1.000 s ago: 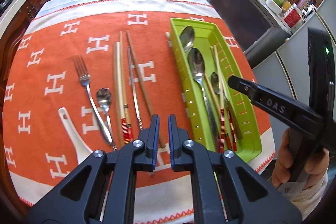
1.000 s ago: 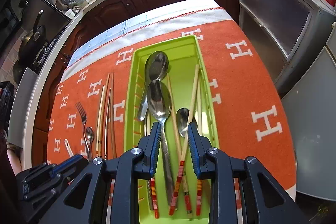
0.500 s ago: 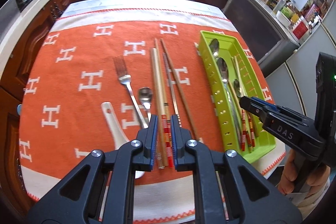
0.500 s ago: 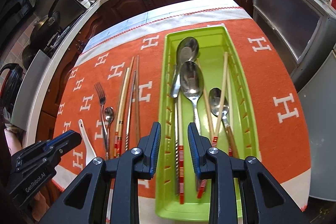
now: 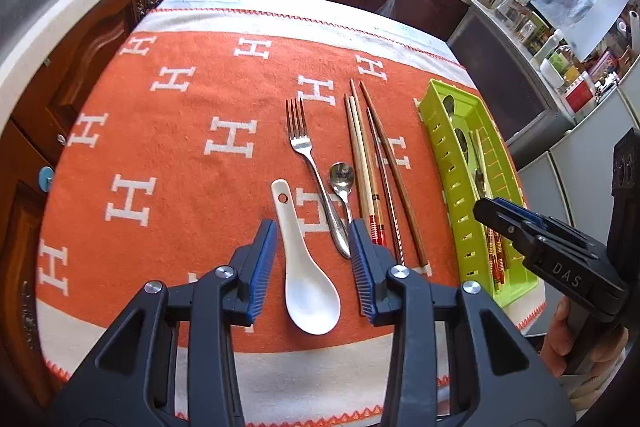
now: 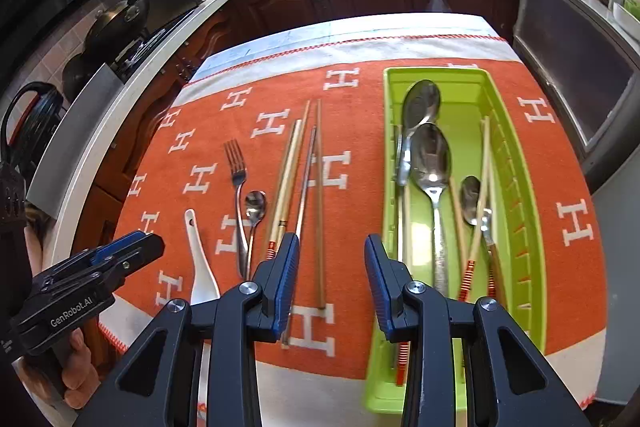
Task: Organize utensils
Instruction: 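Grasp the white ceramic spoon with the left tool while the right grasps the fork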
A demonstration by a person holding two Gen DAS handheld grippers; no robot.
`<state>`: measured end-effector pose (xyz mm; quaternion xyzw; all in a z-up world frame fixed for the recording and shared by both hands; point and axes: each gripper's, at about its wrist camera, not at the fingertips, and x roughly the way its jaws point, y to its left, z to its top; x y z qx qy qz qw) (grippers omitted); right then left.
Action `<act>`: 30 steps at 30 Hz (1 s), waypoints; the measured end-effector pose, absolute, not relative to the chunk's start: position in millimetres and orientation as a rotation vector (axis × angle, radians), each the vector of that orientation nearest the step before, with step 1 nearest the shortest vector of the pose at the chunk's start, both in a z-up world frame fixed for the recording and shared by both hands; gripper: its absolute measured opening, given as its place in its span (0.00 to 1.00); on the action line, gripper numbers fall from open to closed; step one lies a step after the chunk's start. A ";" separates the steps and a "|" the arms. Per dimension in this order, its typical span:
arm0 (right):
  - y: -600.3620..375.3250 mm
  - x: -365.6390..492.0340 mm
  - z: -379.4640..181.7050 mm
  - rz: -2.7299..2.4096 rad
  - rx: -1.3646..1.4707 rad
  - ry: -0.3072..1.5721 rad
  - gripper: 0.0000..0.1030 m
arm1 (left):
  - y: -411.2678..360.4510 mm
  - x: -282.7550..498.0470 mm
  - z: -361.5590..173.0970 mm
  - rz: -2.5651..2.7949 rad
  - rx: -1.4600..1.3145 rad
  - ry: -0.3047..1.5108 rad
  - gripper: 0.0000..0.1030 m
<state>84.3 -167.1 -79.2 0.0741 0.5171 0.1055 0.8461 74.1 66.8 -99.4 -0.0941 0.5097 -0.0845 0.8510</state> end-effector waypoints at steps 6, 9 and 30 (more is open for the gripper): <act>-142.7 81.5 -83.3 0.265 0.123 1.054 0.33 | 74.5 78.5 -129.7 -0.234 -0.243 1.097 0.32; -135.5 83.0 -90.4 0.284 0.124 1.067 0.33 | 80.2 82.8 -144.2 -0.259 -0.282 1.096 0.32; -101.3 125.0 -113.4 0.318 0.114 1.085 0.33 | 100.7 115.7 -202.3 -0.485 -0.557 1.026 0.32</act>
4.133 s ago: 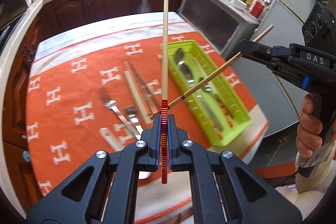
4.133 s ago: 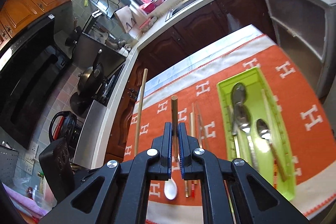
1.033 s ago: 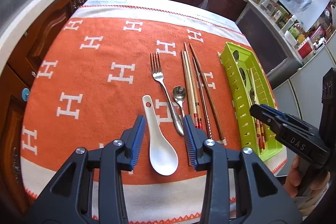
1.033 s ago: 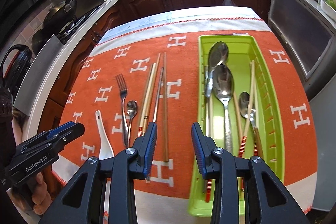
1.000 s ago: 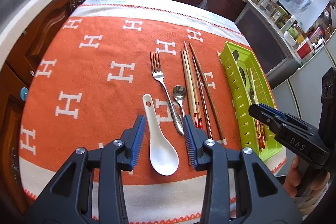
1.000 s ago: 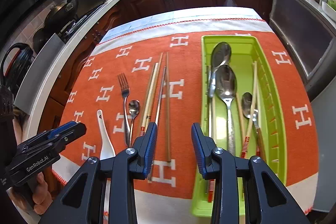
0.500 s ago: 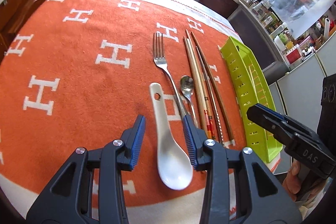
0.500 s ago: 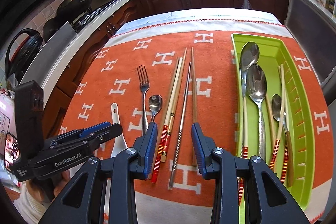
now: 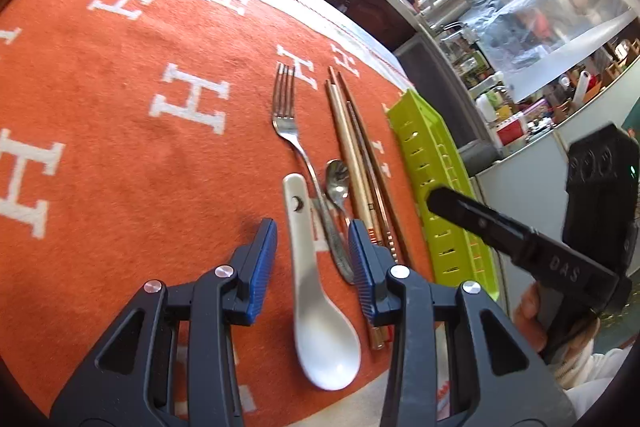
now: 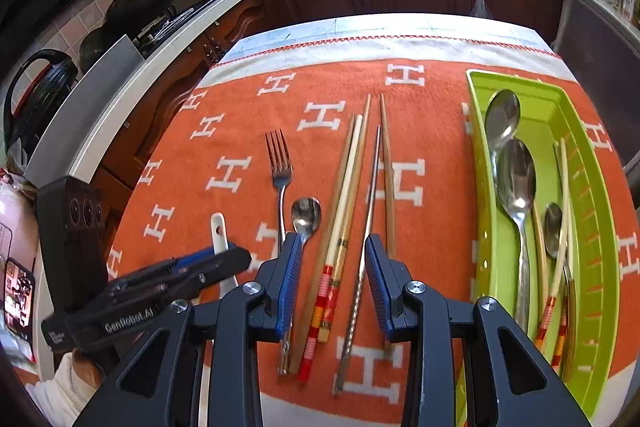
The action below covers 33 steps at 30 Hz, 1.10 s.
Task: Organize utensils
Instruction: 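Grasp the white ceramic spoon with the left tool while the right grasps the fork, then lift the ceramic spoon and fork and carry them toward the green tray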
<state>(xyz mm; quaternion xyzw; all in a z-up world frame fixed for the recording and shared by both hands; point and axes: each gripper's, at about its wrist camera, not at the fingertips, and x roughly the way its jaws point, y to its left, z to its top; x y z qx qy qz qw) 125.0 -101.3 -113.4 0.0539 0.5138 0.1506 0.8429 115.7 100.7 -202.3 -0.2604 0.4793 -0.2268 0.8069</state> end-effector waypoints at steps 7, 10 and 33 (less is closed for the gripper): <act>-72.5 171.4 -113.3 0.362 0.098 1.079 0.33 | 93.6 123.9 -216.5 -0.525 -0.596 1.055 0.06; -54.5 190.5 -118.9 0.392 0.071 1.084 0.33 | 93.5 124.6 -217.7 -0.518 -0.609 1.053 0.05; 11.7 222.1 -180.1 0.436 -0.190 1.078 0.18 | 142.0 139.8 -222.6 -0.466 -0.708 1.050 0.03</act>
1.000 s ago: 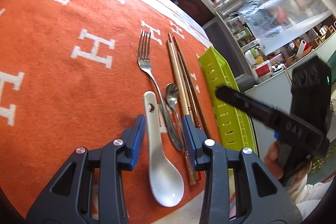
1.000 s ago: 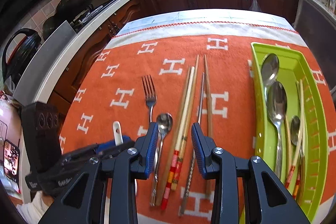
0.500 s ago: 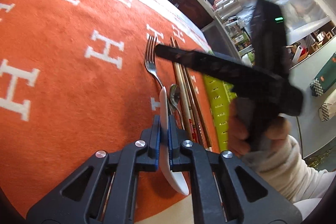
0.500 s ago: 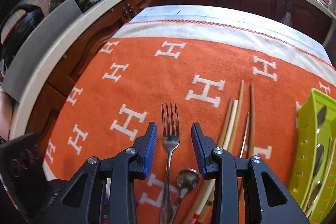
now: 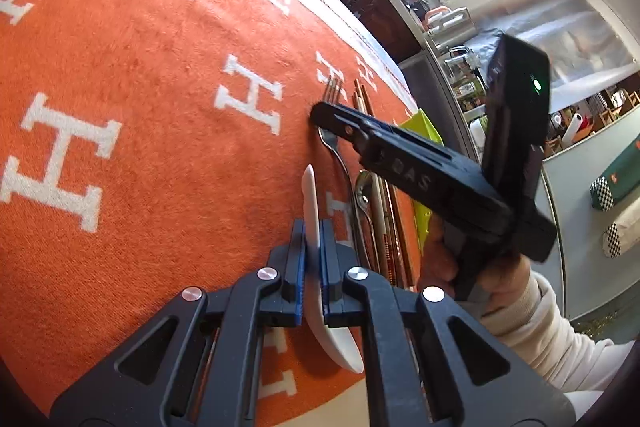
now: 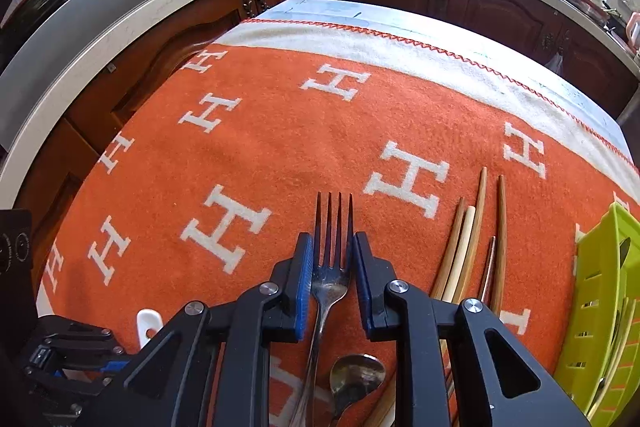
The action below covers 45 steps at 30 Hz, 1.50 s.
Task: Organize utensils
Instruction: 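Lift the ceramic spoon and fork and carry them toward the green tray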
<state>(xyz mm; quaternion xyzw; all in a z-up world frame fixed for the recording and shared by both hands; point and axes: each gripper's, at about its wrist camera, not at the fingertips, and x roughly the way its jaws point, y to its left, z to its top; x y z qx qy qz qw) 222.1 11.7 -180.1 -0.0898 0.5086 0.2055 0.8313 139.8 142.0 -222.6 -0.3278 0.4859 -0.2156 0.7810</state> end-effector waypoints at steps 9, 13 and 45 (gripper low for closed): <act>2.3 212.8 -176.3 0.494 -0.054 1.160 0.29 | 147.0 136.7 -225.7 -0.452 -0.730 1.063 0.03; -9.2 220.0 -175.8 0.523 0.051 1.185 0.44 | 146.6 136.2 -224.4 -0.452 -0.724 1.063 0.03; 0.7 215.3 -169.1 0.686 -0.299 1.106 0.08 | 146.3 136.4 -225.8 -0.441 -0.712 1.066 0.03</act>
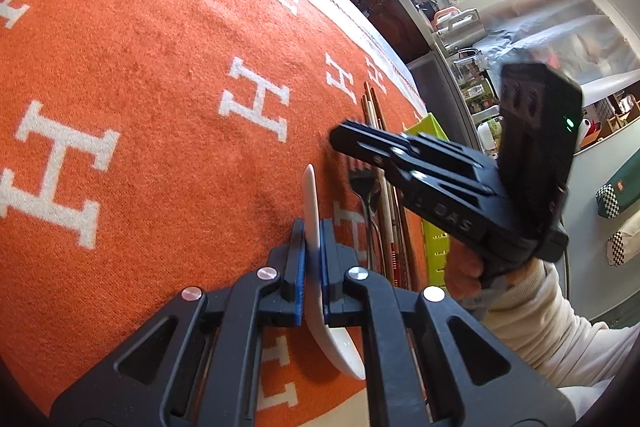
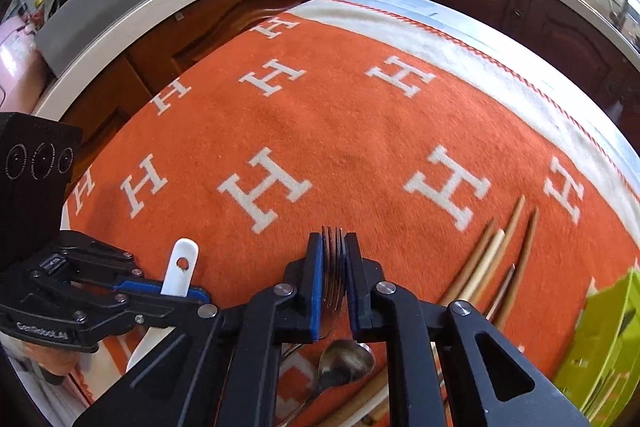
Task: Organize utensils
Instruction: 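Lift the ceramic spoon and fork and carry them toward the green tray, then lower the ceramic spoon and fork into the green tray and open both tools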
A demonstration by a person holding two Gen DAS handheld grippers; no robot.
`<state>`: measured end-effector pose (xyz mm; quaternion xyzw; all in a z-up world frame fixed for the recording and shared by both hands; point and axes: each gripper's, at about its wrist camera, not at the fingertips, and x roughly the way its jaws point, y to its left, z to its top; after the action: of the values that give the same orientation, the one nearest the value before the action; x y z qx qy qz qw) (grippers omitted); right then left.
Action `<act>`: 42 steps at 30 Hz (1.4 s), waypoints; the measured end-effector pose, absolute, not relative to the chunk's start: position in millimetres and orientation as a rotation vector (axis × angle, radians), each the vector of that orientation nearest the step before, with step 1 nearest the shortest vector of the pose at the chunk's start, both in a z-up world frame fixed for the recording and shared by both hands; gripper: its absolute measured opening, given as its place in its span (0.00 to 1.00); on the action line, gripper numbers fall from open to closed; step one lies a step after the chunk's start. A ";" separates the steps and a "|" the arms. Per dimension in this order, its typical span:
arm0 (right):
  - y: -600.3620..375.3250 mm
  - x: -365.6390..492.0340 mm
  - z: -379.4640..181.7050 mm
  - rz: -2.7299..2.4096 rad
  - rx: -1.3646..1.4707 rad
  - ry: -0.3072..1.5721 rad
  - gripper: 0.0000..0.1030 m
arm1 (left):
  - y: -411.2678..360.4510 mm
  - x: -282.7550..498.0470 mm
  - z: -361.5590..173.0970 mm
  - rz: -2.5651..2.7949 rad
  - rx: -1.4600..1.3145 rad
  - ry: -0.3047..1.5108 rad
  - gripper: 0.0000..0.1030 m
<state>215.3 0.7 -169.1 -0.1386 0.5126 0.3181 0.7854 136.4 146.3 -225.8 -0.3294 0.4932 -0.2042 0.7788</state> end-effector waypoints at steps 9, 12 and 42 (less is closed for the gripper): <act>-44.1 185.3 -133.6 0.615 -0.106 1.050 0.02 | 128.5 134.3 -206.7 -0.423 -0.630 1.049 0.03; -60.3 169.4 -115.8 0.580 -0.070 1.010 0.02 | 120.0 129.8 -188.2 -0.438 -0.594 1.025 0.03; -276.8 75.4 -52.1 0.207 -0.185 0.812 0.02 | -142.9 139.3 -119.4 -0.680 -0.068 1.175 0.03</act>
<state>75.4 -276.8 -52.1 -0.0898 0.3937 0.1003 0.9093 139.3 -142.9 -119.4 -0.0316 0.5432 -0.3142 0.7779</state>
